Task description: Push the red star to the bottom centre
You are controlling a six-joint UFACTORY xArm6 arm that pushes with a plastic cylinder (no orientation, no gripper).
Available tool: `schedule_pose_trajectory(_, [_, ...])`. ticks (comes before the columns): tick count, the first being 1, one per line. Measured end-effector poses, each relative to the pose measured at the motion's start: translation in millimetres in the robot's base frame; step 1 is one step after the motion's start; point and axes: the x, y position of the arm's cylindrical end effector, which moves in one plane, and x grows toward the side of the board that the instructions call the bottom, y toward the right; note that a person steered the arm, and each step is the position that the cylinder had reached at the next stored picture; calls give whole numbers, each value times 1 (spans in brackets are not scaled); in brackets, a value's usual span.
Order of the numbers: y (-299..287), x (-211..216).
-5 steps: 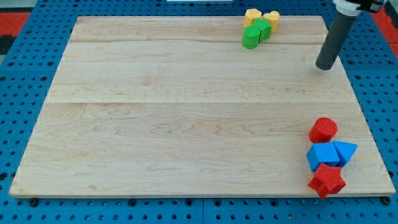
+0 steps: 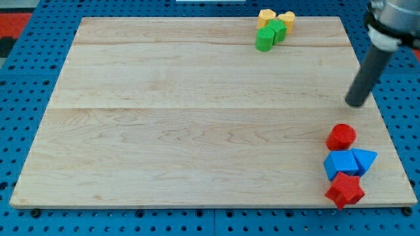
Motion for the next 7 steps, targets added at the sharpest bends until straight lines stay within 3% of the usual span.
schedule_pose_trajectory(2, [40, 78])
schedule_pose_trajectory(3, [47, 143])
schedule_pose_trajectory(5, [-11, 152])
schedule_pose_trajectory(7, [-121, 135])
